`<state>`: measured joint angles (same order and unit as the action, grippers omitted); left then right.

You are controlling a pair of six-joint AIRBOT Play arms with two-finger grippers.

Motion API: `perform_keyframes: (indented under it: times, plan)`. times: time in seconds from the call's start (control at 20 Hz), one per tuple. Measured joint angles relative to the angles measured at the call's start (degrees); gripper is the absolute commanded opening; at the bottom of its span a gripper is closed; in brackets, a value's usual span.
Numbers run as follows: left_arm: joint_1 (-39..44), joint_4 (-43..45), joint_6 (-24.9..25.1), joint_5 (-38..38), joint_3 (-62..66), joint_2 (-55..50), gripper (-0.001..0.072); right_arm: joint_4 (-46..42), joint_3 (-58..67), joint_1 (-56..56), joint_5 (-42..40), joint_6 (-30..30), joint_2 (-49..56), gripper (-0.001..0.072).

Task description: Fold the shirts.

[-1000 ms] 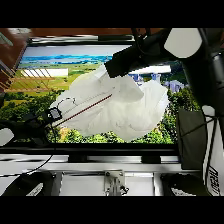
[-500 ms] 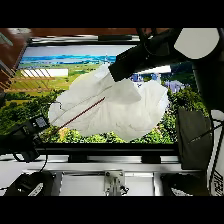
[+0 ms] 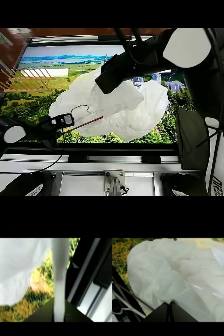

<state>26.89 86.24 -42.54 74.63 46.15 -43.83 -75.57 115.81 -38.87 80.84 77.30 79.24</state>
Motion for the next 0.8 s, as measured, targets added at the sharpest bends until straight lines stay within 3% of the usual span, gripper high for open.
perform_keyframes:
  times: [0.35, 0.8]
  plan:
    - [0.4, -7.1, -4.1, -11.6, 0.0, -8.3, 0.0034, -1.6, 0.0, -4.0, 1.5, 0.2, -2.0, 0.0058]
    - [0.6, -25.9, -0.9, -19.3, 0.0, -12.2, 0.0034, -1.8, 0.0, -4.5, 6.0, 1.6, -2.6, 0.0058]
